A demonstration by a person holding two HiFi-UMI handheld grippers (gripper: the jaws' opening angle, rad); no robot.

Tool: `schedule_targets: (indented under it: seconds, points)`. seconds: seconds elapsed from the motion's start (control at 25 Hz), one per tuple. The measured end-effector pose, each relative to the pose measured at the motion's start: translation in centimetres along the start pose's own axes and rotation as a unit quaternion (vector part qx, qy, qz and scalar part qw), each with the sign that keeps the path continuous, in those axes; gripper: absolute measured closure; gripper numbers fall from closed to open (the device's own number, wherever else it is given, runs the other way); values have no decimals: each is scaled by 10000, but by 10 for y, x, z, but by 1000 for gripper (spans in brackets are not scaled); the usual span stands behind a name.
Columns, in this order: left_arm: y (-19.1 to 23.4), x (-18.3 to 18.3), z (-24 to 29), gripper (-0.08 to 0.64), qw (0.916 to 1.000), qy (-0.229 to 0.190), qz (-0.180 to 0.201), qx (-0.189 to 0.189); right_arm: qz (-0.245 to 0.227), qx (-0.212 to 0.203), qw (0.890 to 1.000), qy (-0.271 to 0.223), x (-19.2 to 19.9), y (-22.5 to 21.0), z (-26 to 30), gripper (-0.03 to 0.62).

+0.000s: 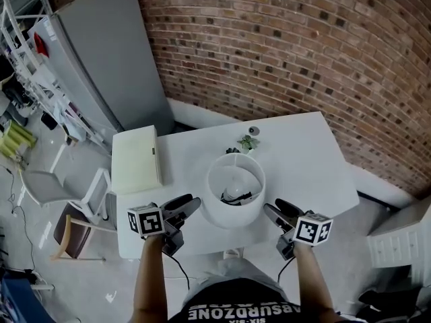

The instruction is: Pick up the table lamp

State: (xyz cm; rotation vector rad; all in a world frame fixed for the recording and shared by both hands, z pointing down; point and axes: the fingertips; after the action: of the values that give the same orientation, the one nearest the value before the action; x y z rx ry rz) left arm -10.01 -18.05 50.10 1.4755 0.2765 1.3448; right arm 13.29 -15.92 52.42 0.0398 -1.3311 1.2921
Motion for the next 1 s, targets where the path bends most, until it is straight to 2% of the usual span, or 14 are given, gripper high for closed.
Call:
schedule_targets:
  seconds: [0.12, 0.24, 0.36, 0.44, 0.68, 0.84, 1.0]
  points:
    - [7, -2, 2, 345, 9995, 16, -270, 138, 11, -107, 9998, 147, -4, -4, 4, 340]
    - [11, -1, 6, 345, 9969, 12, -642, 453, 129, -295, 9991, 263, -4, -8, 9, 339]
    - [17, -1, 10, 345, 9893, -85, -1247, 759, 278, -420, 9980, 393, 0, -19, 14, 339]
    - [20, 0, 13, 345, 9843, -112, -1509, 914, 344, -526, 9972, 415, 0, -22, 17, 339]
    - [22, 6, 18, 345, 9717, -78, -1935, 1350, 877, -1023, 9898, 458, 7, -23, 23, 339]
    - [22, 5, 20, 345, 9621, -60, -2179, 1641, 1218, -1609, 9781, 501, 6, -14, 27, 339]
    - [23, 6, 22, 345, 9521, -96, -2407, 1882, 1411, -2022, 9676, 536, 5, -10, 30, 339]
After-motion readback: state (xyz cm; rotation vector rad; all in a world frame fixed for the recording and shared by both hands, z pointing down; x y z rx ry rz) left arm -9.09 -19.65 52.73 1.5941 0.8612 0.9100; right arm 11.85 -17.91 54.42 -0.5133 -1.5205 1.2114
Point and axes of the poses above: the fingertips, and each gripper's own axes: z forward along the fingers, y to its left, x out of its underside, and after that the axes turned 2 degrees about -z, right-handed
